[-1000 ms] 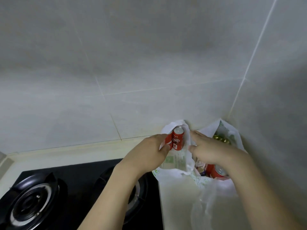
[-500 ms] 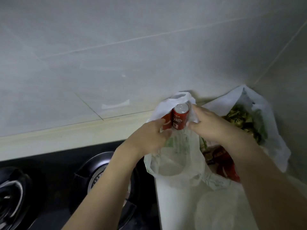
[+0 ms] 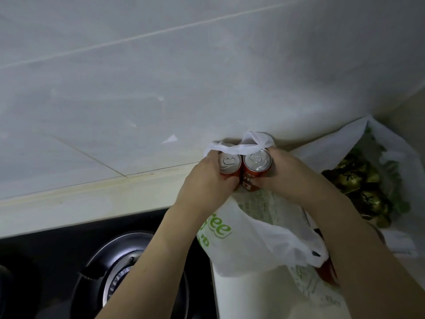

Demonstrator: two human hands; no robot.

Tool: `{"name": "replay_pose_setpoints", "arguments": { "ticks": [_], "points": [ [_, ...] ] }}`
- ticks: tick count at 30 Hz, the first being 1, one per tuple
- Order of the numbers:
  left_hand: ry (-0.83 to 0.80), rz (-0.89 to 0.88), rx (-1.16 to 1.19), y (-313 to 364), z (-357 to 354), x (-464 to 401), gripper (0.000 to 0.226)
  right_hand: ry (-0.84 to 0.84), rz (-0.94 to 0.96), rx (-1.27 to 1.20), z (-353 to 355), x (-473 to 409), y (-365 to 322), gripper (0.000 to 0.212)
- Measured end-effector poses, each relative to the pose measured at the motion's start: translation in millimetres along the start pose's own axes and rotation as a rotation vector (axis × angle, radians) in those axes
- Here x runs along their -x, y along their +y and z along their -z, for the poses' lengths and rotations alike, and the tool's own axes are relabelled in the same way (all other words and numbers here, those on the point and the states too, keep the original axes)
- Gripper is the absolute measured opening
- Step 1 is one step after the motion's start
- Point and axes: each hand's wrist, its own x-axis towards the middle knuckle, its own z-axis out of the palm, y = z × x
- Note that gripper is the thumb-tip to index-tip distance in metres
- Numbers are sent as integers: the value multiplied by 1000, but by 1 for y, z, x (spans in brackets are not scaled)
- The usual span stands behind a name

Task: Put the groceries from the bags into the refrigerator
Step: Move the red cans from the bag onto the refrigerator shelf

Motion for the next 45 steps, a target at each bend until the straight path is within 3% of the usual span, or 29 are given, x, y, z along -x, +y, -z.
{"name": "replay_pose_setpoints", "arguments": {
  "ticks": [4,11,15,22,29,34,45],
  "points": [
    [30,26,62,-1,-7,-7,65,47,-4,-31,-3,-3,6,57],
    [36,9,153,-5,3,12,55,122,100,-105,-2,24,-5,61],
    [101,-21,260,3,26,44,54,188,104,-252,12,58,-14,53],
    [280,-161,326,38,82,125,45,350,233,-383,42,130,-61,60],
    [468,-397,608,66,128,232,39,394,442,-655,63,218,-120,46],
    [528,-544,820,70,141,288,46,419,511,-846,60,268,-158,50],
    [685,-459,928,41,139,336,40,434,585,-803,15,313,-207,34]
  ]
}}
